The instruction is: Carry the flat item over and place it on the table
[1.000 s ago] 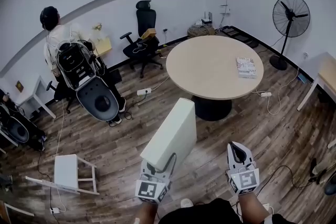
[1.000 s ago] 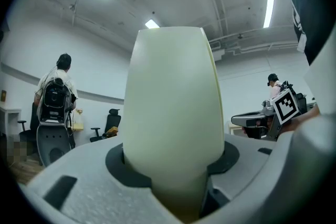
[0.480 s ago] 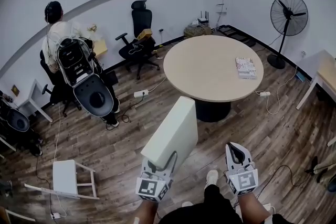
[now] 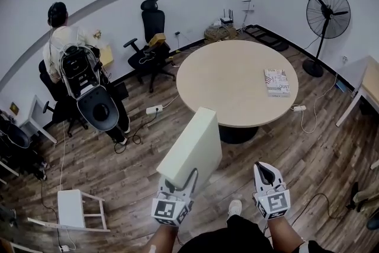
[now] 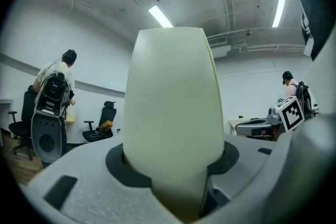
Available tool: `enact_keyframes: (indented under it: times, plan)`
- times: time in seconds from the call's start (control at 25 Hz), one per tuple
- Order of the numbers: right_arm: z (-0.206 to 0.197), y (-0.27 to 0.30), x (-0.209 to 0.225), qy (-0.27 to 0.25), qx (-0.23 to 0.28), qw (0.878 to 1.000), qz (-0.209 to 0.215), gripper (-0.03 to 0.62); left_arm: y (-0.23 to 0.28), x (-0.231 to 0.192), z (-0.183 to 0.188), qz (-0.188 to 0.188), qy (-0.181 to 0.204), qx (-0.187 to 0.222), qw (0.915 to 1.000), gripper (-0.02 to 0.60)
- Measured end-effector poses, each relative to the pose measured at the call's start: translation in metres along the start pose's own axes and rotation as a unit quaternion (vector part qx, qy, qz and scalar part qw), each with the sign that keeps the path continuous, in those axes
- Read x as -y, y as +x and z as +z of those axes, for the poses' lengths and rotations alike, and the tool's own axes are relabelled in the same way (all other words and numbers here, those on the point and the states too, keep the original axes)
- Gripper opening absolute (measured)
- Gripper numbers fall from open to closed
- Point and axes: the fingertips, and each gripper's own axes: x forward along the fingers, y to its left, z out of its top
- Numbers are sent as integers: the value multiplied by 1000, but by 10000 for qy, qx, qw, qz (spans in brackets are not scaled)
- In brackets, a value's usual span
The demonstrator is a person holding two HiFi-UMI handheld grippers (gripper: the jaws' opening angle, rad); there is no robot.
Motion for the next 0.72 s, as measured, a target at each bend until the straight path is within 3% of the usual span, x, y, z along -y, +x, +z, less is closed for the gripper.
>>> enact_keyframes:
  times: [0.4, 0.72]
  plan:
    - [11, 61, 100, -75, 28, 10000, 45, -3, 113, 11, 6, 4, 0, -27, 10000, 241]
    - [11, 97, 156, -82, 22, 9998, 188, -3, 167, 19, 9, 164, -83, -34, 9998, 241]
